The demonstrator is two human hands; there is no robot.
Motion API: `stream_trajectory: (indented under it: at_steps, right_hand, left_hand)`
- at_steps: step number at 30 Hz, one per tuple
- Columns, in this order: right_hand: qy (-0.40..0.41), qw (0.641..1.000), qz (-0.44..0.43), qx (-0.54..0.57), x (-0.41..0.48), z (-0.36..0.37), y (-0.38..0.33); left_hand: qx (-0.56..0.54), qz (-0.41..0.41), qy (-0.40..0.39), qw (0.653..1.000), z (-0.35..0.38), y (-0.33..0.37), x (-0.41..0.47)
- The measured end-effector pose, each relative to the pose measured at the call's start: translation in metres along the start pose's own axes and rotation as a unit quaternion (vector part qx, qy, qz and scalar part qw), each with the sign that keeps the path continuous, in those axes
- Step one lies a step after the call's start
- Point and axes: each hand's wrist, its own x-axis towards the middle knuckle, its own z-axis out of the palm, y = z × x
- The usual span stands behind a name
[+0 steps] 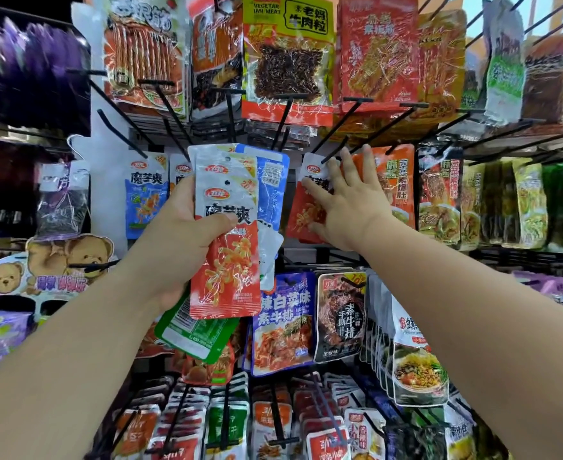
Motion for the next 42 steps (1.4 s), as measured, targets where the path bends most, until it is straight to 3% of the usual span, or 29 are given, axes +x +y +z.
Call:
stream_trajectory:
  at_steps: [14, 19, 22, 23, 25, 26, 29, 35, 36, 38, 42]
  right_hand:
    - [-0.083, 0.995, -0.031, -0.050, 0.011, -0.002, -0.002]
    - [-0.041, 0.998, -0.040, 0.015, -0.002, -0.017, 0.001]
    - [0.061, 0.987, -0.033, 0.148, -0.019, -0.035, 0.000]
    - [0.128, 0.967, -0.027, 0.219, -0.027, -0.040, -0.002]
    - [0.216, 0.890, 0.013, 0.402, -0.047, -0.053, -0.007]
    - [0.212, 0.836, 0.035, 0.504, -0.057, -0.063, -0.010]
    - [0.103, 0.657, 0.051, 0.745, -0.085, -0.090, -0.035]
    - [0.058, 0.465, 0.080, 0.880, -0.113, -0.100, -0.084]
    - [0.055, 0.440, 0.088, 0.892, -0.118, -0.100, -0.090]
    - [0.065, 0.427, 0.105, 0.895, -0.127, -0.097, -0.105]
    - [0.081, 0.464, 0.119, 0.874, -0.142, -0.099, -0.125]
  left_hand:
    - [0.003, 0.000, 0.009, 1.000, -0.001, -0.002, 0.004]
    - [-0.005, -0.003, 0.012, 1.000, 0.000, -0.001, 0.001]
    - [-0.020, -0.004, 0.023, 1.000, 0.002, 0.001, -0.002]
    - [-0.031, -0.002, 0.031, 0.999, 0.002, 0.002, -0.004]
    - [-0.060, 0.003, 0.052, 0.997, 0.004, 0.003, -0.010]
    - [-0.075, 0.006, 0.061, 0.995, 0.005, 0.003, -0.015]
    - [-0.101, 0.014, 0.064, 0.993, 0.014, -0.002, -0.034]
    - [-0.136, 0.028, 0.071, 0.988, 0.019, -0.006, -0.068]
    - [-0.138, 0.026, 0.078, 0.987, 0.019, -0.007, -0.074]
    - [-0.142, 0.019, 0.099, 0.985, 0.018, -0.009, -0.082]
    - [-0.138, 0.019, 0.153, 0.978, 0.014, -0.012, -0.089]
